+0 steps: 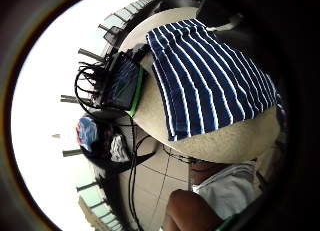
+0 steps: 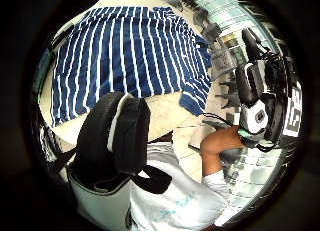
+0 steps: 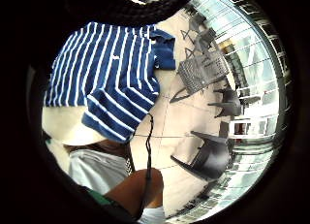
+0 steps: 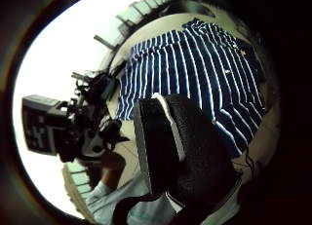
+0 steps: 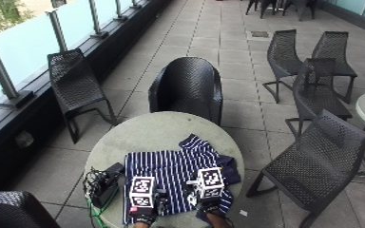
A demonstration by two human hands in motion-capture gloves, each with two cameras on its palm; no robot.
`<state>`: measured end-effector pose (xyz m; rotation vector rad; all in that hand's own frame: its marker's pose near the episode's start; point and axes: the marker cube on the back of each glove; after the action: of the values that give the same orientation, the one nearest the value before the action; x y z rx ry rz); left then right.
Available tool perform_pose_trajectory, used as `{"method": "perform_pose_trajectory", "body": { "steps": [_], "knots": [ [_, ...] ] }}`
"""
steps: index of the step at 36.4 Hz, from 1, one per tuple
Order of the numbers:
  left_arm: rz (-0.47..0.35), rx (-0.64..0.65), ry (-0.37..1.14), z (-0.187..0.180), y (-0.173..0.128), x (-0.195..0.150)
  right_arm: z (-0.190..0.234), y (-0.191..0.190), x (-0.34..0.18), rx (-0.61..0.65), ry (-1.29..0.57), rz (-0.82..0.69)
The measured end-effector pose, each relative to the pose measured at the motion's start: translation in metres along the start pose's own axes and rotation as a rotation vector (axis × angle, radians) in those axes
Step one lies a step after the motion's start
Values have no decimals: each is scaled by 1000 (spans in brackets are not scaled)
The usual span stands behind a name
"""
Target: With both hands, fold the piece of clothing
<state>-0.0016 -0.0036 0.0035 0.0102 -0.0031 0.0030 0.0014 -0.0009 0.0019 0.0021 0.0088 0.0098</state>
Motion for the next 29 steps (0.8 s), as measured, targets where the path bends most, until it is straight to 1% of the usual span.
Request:
{"method": "perform_pose_trajectory", "body": {
  "steps": [9, 16, 20, 23, 27, 29],
  "knots": [
    [-4, -12, -4, -7, 8, 0, -6, 4, 0, 8, 44, 9],
    [-4, 12, -5, 4, 3, -3, -3, 5, 0, 23, 56, 4],
    [-12, 3, -21, 2, 14, -6, 3, 12, 4, -6, 86, 15],
    [-32, -21, -41, 24, 13, -16, 21, 15, 10, -49, 104, 24],
    [-46, -106, -60, 74, 8, -28, 74, 18, 26, -195, 139, 52],
    [-41, -122, -70, 89, 8, -30, 95, 18, 35, -255, 151, 67]
  ]
}}
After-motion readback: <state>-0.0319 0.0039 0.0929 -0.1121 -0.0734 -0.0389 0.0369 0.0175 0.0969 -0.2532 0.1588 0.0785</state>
